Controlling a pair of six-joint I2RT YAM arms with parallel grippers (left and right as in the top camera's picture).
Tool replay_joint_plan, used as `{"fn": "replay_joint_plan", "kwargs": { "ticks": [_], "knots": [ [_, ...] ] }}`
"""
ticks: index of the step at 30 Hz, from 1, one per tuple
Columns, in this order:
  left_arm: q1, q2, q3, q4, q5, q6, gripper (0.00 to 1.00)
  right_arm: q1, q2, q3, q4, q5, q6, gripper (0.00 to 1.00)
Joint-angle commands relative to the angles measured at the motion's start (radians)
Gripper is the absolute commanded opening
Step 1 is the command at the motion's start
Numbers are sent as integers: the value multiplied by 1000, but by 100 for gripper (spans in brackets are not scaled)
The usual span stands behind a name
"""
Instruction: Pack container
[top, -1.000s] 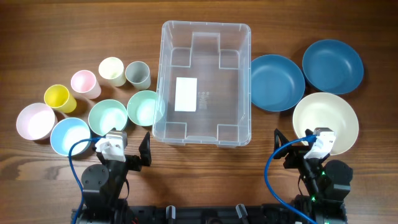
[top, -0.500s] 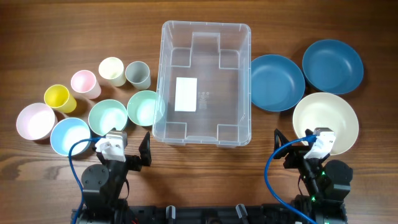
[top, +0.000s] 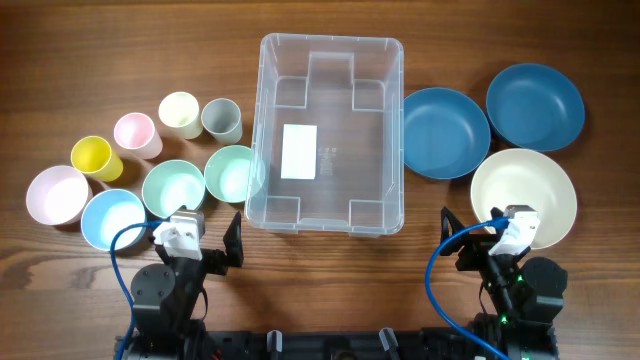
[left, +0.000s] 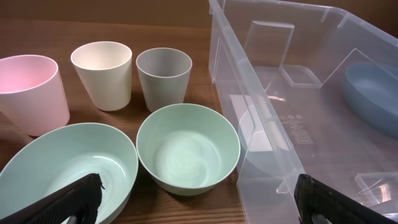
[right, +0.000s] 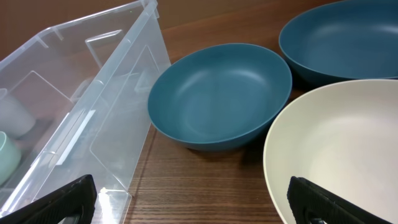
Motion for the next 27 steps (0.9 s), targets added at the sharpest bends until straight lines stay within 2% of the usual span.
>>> {"fn": "replay_joint_plan", "kwargs": {
  "ticks": [1, 27],
  "knots": [
    [8, -4, -5, 2, 16, 19, 100, 5, -11, 1, 6, -13, 10, 100],
    [8, -4, -5, 26, 0, 26, 100, 5, -11, 1, 4, -12, 5, 100]
  ]
}}
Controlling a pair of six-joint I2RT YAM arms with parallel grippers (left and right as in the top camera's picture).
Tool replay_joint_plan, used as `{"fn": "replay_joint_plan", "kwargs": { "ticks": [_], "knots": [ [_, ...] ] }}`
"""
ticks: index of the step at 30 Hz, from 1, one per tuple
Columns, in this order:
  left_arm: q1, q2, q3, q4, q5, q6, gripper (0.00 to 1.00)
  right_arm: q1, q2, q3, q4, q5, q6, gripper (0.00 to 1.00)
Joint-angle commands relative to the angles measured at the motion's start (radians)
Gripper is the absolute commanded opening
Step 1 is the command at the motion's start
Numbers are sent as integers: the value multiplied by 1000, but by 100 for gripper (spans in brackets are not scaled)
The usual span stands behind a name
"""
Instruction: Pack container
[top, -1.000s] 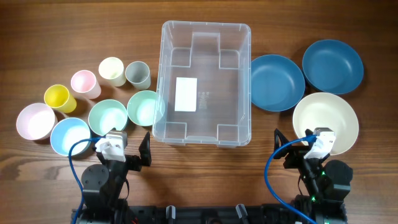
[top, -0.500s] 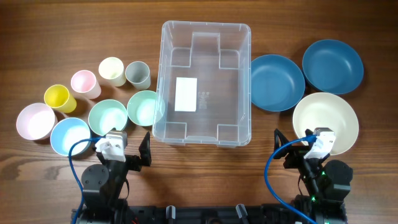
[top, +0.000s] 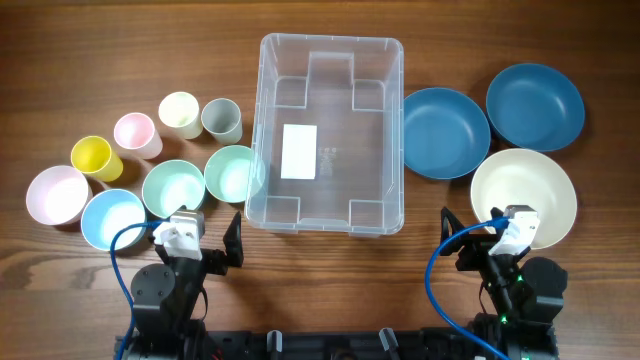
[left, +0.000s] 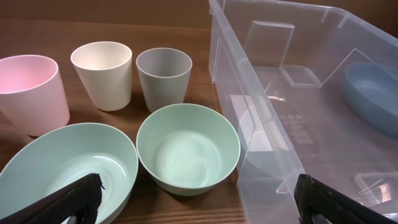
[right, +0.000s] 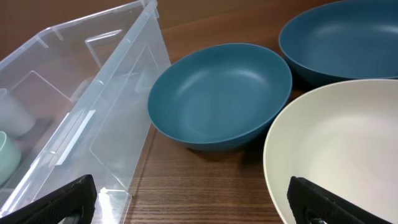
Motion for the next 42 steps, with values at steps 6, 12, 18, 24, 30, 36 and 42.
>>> {"fn": "replay_joint_plan", "kwargs": {
  "ticks": [6, 12, 18, 24, 30, 36, 42],
  "knots": [
    [8, -4, -4, 88, 37, 14, 100, 5, -9, 3, -5, -13, -123, 100],
    [7, -4, 0, 119, 58, -26, 100, 5, -9, 3, 85, -48, 169, 100],
    [8, 77, 122, 110, -16, -130, 100, 5, 30, 90, 153, -102, 214, 100],
    [8, 416, 446, 4, -78, -139, 100, 5, 336, 389, 93, -74, 134, 100],
    [32, 812, 837, -238, -162, -135, 100, 5, 770, 718, -115, -23, 16, 99],
    [180, 1096, 1155, -452, -127, -136, 100, 5, 1116, 1022, -339, -30, -42, 100],
    [311, 1201, 1220, -502, -82, -137, 100, -20, 1256, 1048, -450, 87, 159, 100]
  ]
}}
